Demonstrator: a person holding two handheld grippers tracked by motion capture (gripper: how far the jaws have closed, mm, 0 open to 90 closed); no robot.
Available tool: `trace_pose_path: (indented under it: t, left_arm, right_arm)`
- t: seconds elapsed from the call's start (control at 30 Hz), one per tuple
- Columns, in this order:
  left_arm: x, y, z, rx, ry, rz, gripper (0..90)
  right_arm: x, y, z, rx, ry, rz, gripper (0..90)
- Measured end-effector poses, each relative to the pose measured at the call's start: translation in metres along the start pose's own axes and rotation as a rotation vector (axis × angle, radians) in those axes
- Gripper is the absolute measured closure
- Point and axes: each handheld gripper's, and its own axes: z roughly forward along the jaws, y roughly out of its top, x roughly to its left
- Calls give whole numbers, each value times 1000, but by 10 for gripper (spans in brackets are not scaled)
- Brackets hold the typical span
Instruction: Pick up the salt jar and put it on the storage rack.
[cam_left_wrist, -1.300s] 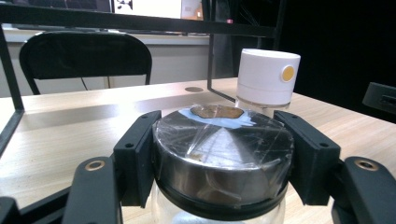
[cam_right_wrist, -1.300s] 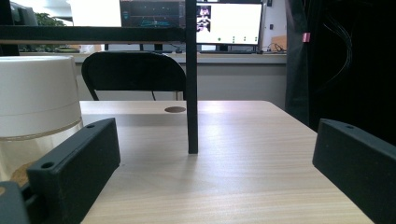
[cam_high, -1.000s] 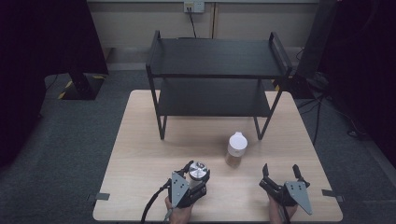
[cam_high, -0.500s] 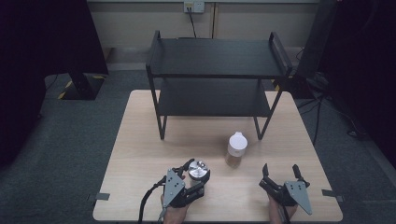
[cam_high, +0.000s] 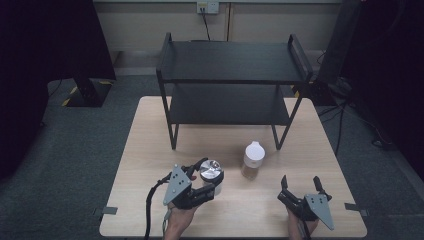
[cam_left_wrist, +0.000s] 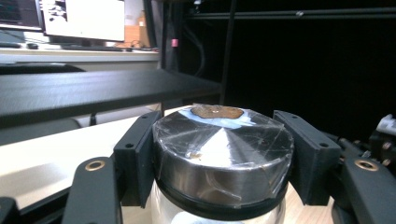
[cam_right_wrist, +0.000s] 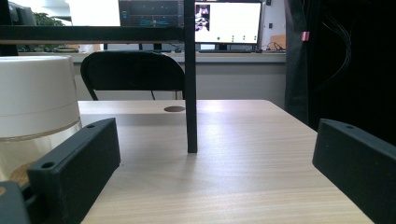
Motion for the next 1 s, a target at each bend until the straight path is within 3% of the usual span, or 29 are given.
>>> trace_pose_path:
  t: [0.23,0.4,0.63,0.8,1.0]
  left_arm:
    - [21,27,8,-18,-54,6,355]
    - [31,49,17,-27,-63,-1,355]
    - [31,91,35,-42,22,-9,355]
    - [20,123,50,-64,107,32,355]
    - [9,157,69,-106,212,4,354]
  right_arm:
    - [1,0,0,0,-4,0,0]
    - [2,0,0,1,-11,-2,0]
    - [1,0,0,-1,-9,1,0]
    - [2,0,0,0,-9,-1,0]
    - [2,0,0,0,-13,-1,0]
